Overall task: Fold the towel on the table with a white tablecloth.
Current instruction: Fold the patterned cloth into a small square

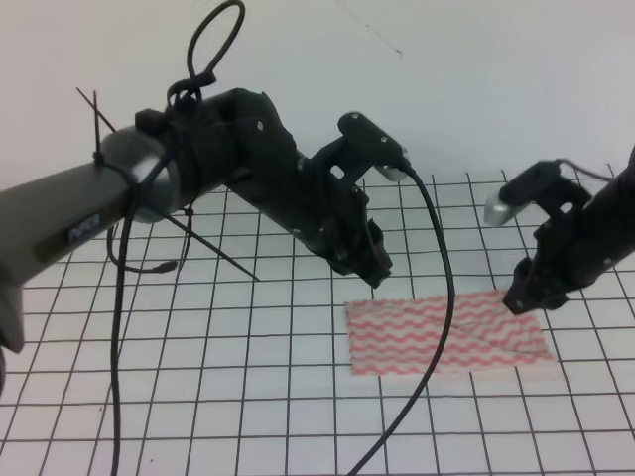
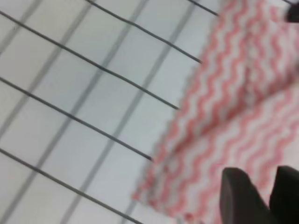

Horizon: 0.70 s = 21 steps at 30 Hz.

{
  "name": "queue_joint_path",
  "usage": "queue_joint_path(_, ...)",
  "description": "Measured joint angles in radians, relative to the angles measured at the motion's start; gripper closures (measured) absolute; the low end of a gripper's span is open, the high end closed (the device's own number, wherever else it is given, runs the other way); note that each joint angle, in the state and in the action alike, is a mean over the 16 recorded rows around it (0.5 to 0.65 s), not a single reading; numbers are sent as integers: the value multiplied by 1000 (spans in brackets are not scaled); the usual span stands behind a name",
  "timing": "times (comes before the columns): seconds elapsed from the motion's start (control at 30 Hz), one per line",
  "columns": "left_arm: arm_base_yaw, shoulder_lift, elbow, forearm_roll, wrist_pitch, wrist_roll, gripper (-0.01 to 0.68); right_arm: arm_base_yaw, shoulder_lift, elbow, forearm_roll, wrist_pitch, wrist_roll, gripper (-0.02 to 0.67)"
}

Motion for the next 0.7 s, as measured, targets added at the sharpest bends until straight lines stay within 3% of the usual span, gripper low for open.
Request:
queue_joint_path(0.37, 0, -19, 0, 5, 66, -3, 670, 0, 91, -11, 51, 2, -44, 347)
queue_joint_path(0.7, 18, -19, 0, 2, 69, -4, 672, 0, 110, -16, 125, 20, -97, 527)
